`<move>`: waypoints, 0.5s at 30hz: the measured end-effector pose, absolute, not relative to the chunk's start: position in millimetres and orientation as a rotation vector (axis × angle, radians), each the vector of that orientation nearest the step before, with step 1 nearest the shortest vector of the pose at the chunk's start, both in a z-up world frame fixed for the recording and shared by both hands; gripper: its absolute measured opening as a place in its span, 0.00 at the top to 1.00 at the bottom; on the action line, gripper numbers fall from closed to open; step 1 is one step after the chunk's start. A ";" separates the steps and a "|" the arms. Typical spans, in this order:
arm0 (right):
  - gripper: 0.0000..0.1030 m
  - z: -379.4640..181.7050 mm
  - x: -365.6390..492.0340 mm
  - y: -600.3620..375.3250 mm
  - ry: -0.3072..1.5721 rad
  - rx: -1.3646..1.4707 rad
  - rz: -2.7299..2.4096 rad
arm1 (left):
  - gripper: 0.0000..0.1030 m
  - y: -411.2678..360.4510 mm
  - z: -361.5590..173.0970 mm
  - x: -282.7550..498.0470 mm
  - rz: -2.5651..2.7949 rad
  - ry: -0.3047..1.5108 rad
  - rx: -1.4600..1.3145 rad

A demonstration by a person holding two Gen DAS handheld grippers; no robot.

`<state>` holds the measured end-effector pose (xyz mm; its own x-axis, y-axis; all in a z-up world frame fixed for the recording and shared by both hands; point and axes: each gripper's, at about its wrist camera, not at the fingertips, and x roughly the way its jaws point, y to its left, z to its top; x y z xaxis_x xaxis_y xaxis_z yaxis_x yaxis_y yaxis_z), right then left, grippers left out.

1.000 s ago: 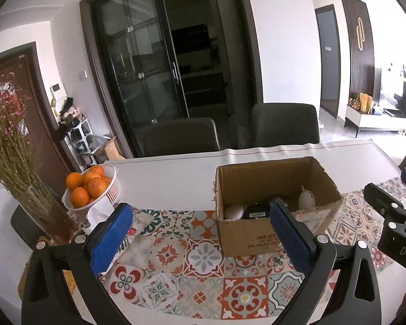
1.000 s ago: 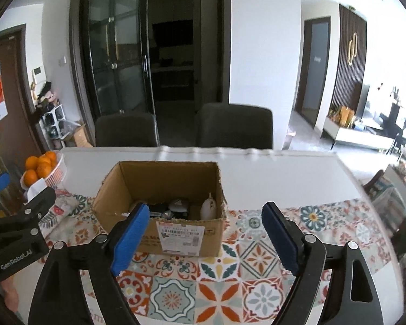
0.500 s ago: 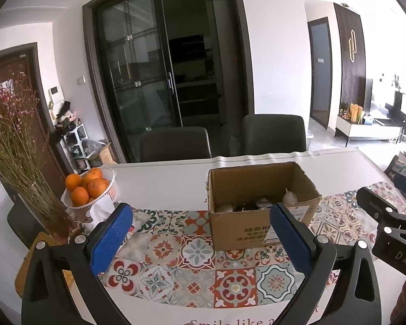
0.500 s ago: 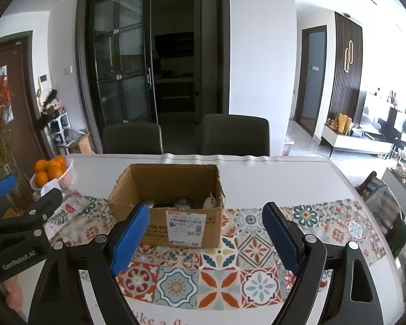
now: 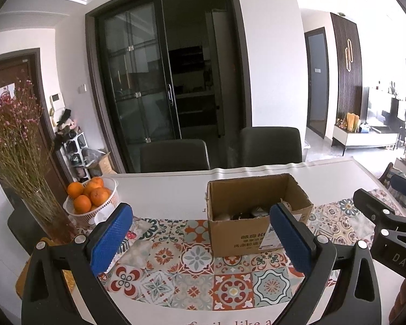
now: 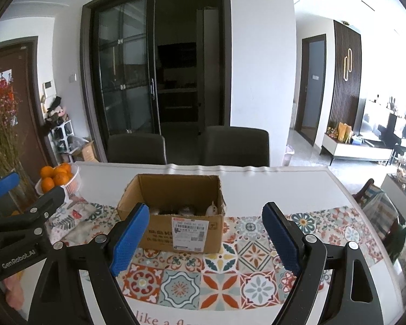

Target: Organize rigid objects

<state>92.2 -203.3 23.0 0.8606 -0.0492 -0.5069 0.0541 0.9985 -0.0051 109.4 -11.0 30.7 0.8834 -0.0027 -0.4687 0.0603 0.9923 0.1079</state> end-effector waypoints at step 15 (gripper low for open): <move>0.17 28.3 86.6 -201.2 0.519 0.011 -0.047 | 0.00 -12.7 38.4 100.8 -0.031 0.466 0.120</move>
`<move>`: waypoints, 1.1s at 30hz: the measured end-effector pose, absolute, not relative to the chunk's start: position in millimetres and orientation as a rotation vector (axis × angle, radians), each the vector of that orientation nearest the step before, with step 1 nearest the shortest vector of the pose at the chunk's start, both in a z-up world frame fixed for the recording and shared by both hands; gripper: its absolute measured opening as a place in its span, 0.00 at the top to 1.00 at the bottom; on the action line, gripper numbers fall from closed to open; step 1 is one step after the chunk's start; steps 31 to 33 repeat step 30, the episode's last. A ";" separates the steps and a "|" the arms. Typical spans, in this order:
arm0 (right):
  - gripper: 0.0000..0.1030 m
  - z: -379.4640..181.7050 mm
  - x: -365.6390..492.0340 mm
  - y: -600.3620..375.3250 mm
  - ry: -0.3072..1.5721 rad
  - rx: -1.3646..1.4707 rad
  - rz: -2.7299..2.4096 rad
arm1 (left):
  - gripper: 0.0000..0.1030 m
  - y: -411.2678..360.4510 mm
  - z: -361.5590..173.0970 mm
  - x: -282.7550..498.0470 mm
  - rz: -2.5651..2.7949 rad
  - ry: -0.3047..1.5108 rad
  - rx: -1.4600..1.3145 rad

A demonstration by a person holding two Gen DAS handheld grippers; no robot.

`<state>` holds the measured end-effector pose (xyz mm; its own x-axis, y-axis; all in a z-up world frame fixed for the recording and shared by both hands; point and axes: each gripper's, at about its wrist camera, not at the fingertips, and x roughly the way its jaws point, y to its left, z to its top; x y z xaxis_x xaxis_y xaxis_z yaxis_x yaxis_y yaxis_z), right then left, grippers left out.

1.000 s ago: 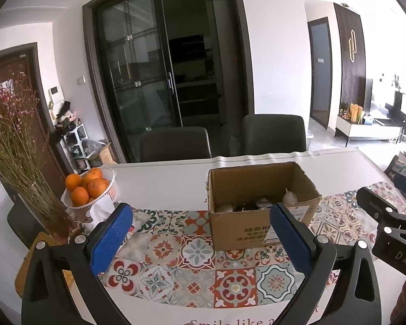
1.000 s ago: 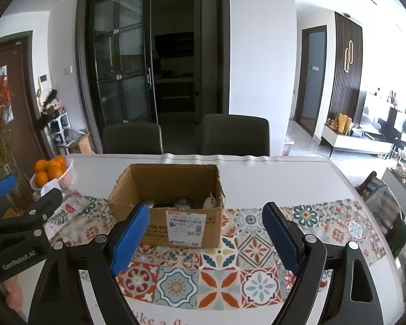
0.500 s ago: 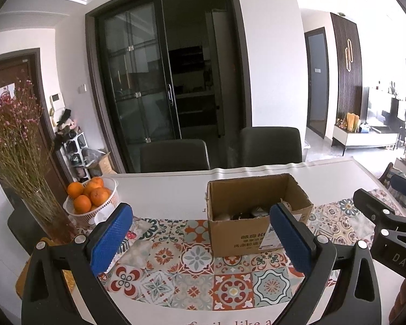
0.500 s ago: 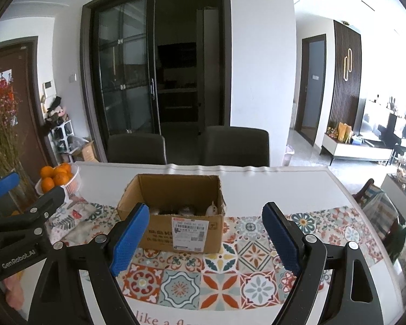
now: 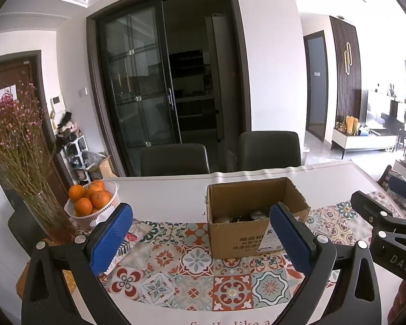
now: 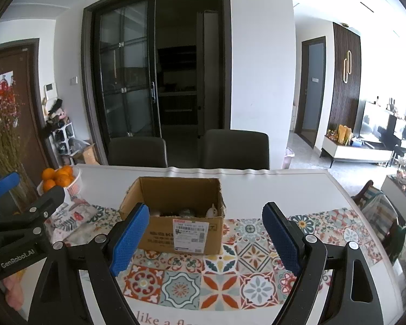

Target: Organize rigid objects

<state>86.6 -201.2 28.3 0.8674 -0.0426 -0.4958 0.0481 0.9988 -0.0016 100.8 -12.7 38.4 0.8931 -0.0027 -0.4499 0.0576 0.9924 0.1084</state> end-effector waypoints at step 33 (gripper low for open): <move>0.16 35.8 80.8 -203.7 0.504 0.019 -0.044 | 0.00 -14.6 46.5 90.5 -0.041 0.449 0.115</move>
